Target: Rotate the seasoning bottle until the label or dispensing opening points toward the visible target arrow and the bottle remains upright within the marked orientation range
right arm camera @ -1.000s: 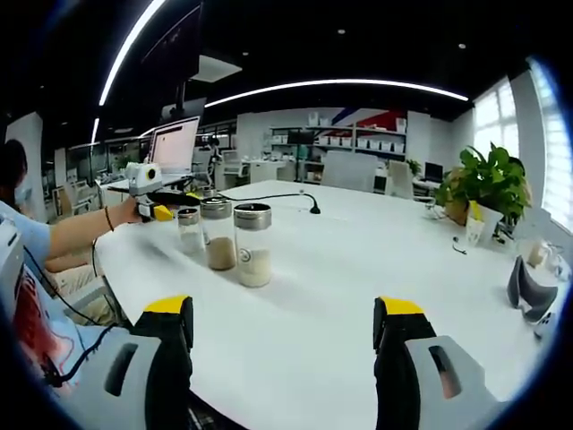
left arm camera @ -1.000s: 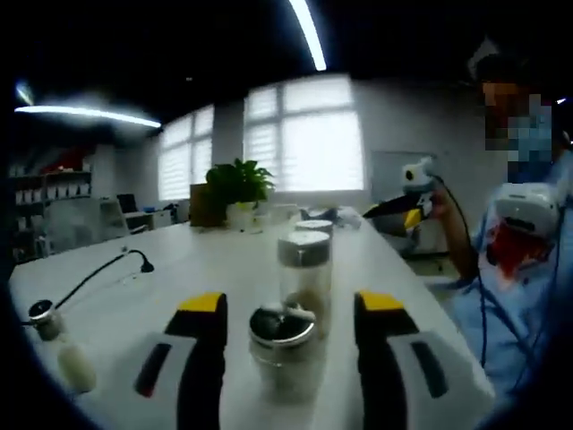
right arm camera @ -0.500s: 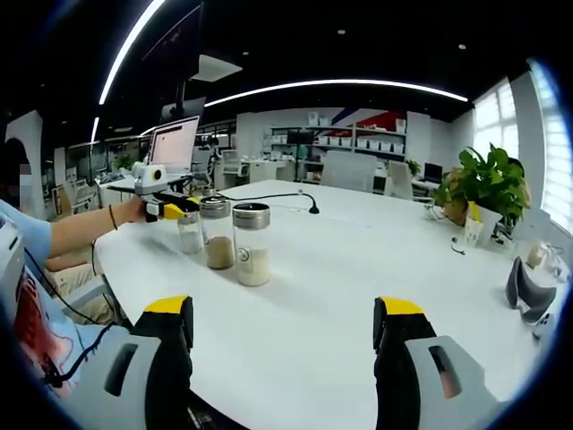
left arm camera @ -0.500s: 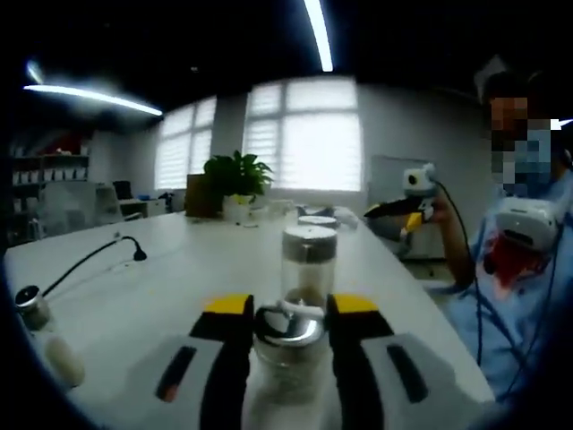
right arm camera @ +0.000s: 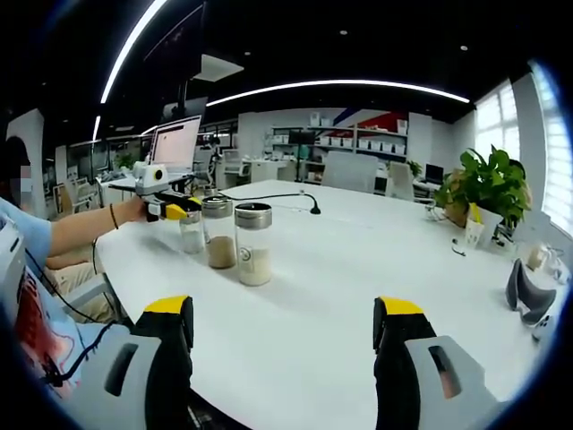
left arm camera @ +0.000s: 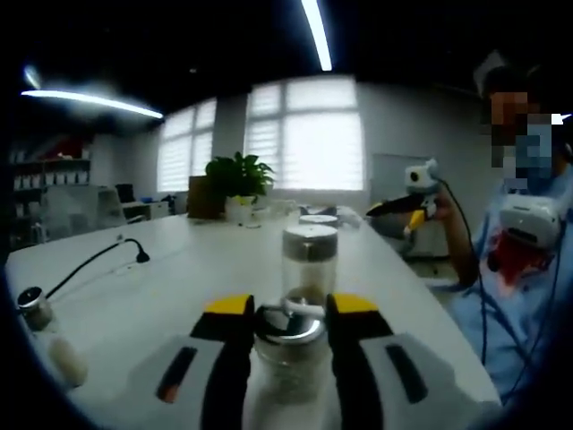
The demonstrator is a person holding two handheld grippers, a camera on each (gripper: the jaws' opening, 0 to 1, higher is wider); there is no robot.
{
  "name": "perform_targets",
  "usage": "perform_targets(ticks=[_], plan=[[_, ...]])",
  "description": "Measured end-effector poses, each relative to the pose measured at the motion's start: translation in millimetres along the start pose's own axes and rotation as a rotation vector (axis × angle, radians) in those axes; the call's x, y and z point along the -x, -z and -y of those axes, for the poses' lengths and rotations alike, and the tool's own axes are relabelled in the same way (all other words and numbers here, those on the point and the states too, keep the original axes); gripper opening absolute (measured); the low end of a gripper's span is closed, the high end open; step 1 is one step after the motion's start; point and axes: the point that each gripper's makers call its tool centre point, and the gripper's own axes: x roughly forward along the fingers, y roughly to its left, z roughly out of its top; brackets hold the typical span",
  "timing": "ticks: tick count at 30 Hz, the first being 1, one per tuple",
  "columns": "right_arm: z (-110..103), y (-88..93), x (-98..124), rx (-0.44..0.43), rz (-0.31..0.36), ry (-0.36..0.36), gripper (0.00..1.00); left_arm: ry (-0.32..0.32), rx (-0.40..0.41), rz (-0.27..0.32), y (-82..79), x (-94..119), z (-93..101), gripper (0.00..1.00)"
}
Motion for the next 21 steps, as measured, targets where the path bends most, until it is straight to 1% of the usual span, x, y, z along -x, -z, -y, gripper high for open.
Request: perform_targets(ticks=[3,7,11,14,17,21], plan=[[0.2,0.3,-0.1,0.000,-0.002,0.002,0.85,-0.008,0.004,-0.001,-0.1,0.1,-0.4,0.34],[-0.8,1.7,-1.1,-0.003,-0.009,-0.004,0.85,-0.012,0.032,0.020,0.5,0.8,-0.7,0.34],[-1.9,0.9,-0.8,0.001,-0.008,-0.007,0.85,-0.041,0.035,0.027,0.4,0.3,0.9,0.34],[-1.8,1.4,-1.0,0.000,-0.010,-0.007,0.85,-0.080,0.029,0.016,0.3,1.0,-1.2,0.34],[-1.2,2.3,-1.4,-0.001,-0.014,-0.005,0.85,-0.150,0.050,0.003,0.9,0.2,-4.8,0.34],[-1.5,1.5,-1.7,0.004,-0.010,-0.012,0.85,-0.199,0.051,-0.012,1.2,-0.2,-5.5,0.33]])
